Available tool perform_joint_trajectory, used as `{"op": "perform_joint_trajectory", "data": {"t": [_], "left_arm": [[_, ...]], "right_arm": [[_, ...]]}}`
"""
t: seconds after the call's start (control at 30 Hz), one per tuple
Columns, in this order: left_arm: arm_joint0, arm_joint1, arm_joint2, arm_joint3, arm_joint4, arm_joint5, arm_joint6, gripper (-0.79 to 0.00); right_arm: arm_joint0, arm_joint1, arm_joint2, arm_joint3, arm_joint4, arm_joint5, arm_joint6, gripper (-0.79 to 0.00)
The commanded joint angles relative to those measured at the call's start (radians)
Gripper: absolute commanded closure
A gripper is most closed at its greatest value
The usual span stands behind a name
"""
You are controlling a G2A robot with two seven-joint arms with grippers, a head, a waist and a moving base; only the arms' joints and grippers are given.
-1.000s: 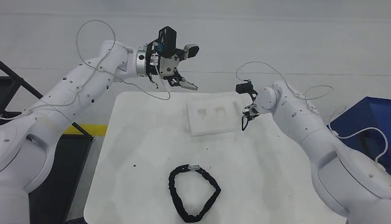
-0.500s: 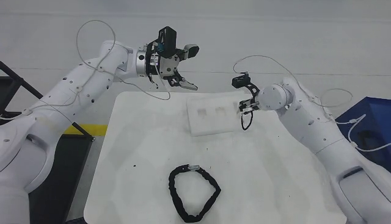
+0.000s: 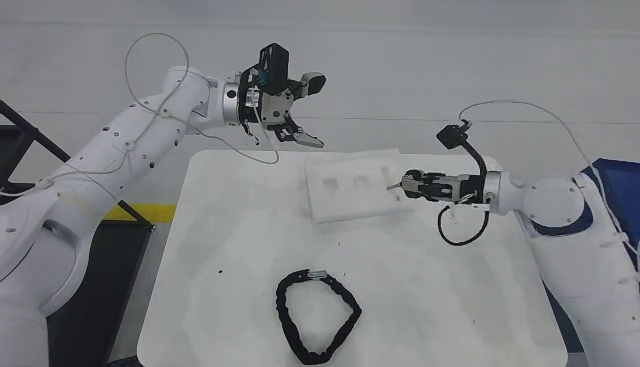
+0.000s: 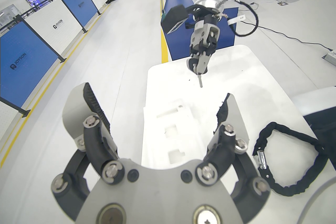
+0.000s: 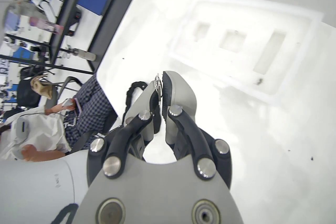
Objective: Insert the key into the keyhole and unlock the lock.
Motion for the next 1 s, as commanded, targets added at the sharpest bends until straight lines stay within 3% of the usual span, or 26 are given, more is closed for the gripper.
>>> {"op": "perform_joint_trajectory", "data": {"t": [0.0,0.33,0.97], "left_arm": [[0.0,0.0,0.0,0.0,0.0,0.0,0.0,-0.785],[0.0,0.0,0.0,0.0,0.0,0.0,0.0,-0.785],[0.0,0.0,0.0,0.0,0.0,0.0,0.0,-0.785]], "right_arm": [[-0.042,0.004,0.043,-0.013,0.073,-0.026,-0.029,0.0],[-0.196,0.02,0.185,-0.039,0.275,-0.082,-0.122,0.0],[-0.197,0.021,0.19,-0.024,0.293,-0.086,-0.119,0.0]]}}
